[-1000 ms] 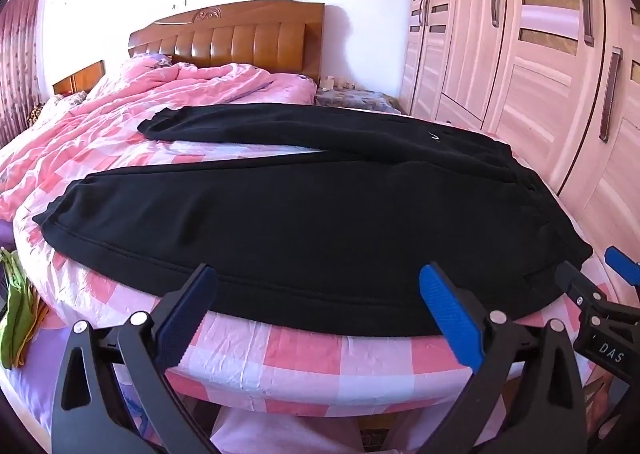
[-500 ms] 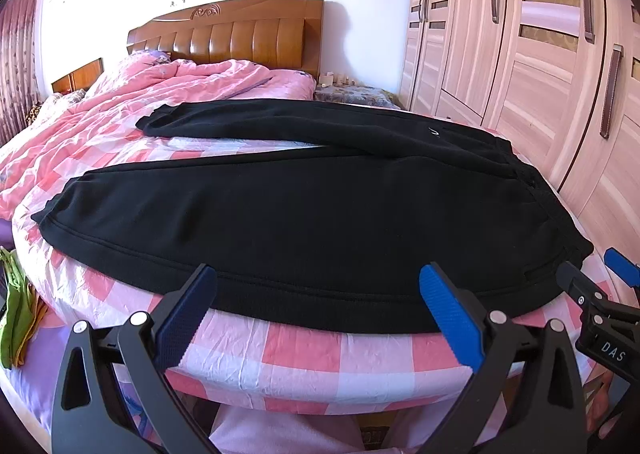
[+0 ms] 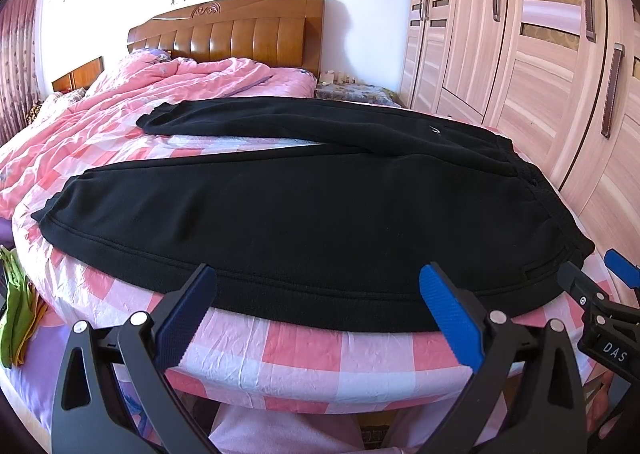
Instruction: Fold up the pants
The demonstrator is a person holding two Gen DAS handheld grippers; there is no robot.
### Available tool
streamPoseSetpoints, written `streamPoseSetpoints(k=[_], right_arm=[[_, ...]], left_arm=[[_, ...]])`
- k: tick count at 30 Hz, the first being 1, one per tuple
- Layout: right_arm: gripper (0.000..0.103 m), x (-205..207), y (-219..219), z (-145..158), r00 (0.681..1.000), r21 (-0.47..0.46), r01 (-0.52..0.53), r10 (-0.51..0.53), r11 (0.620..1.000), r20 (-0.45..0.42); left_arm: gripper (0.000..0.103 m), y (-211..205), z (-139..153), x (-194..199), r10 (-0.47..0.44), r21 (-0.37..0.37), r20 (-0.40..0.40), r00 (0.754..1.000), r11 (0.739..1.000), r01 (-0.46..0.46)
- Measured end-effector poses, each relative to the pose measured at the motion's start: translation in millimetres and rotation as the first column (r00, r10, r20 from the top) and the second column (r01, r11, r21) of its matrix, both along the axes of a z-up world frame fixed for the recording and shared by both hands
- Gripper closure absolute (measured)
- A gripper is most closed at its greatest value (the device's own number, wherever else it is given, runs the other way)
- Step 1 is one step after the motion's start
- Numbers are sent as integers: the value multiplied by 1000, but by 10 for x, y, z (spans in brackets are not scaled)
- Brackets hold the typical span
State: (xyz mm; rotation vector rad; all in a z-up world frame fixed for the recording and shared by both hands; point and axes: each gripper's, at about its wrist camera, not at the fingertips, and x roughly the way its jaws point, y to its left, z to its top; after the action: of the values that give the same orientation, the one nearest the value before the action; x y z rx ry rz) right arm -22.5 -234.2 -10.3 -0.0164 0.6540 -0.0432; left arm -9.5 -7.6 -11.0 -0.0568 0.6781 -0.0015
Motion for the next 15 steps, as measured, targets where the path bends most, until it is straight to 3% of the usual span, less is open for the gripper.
streamPoseSetpoints(k=[15], right_arm=[[4,-17,12,-16,1000,3,-2,2,1000,-2]], left_arm=[[2,45,-30,-16,9,-3,-5,1000,1000,-9]])
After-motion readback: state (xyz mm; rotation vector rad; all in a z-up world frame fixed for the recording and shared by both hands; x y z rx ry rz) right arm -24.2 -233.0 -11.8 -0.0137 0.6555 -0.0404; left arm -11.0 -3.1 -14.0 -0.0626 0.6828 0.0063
